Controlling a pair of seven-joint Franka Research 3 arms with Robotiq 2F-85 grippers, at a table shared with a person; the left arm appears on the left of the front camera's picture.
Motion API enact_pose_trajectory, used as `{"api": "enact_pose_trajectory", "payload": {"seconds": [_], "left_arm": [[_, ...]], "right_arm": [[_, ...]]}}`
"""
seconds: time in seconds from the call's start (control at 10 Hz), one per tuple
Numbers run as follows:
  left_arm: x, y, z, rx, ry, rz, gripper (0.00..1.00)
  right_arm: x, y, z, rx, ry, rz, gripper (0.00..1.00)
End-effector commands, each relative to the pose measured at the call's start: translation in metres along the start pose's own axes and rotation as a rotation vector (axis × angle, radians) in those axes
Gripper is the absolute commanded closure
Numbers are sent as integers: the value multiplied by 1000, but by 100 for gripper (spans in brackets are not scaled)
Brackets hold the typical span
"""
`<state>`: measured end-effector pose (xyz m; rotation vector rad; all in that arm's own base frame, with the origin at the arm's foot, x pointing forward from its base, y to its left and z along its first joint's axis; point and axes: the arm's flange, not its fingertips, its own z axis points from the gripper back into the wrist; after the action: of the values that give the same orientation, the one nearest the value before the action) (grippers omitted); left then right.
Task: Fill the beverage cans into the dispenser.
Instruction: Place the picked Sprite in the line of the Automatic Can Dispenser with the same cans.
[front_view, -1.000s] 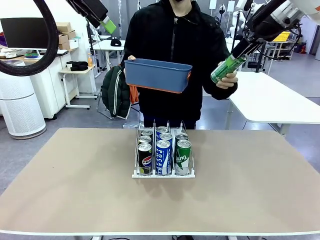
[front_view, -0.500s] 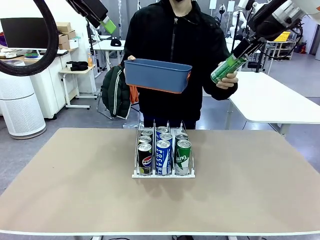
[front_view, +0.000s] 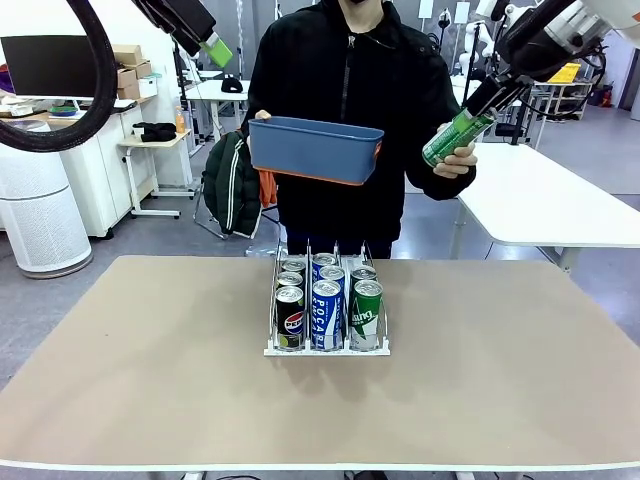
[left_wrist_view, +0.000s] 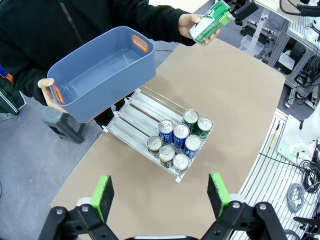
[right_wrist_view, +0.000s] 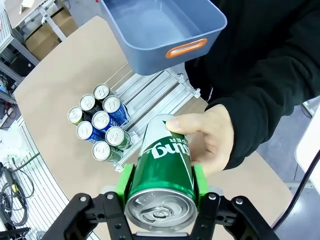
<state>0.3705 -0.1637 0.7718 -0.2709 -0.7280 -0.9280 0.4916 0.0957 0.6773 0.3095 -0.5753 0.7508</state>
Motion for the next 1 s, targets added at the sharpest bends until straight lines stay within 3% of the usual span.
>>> {"api": "enact_pose_trajectory", "payload": {"seconds": [0.0,0.9], "left_arm": [[-1,1,-1,2,-2,4,0],[-1,1,-1,2,-2,4,0]], "right_arm": [[0,0,0,6,-5,12,84],[0,0,0,6,-5,12,84]]}}
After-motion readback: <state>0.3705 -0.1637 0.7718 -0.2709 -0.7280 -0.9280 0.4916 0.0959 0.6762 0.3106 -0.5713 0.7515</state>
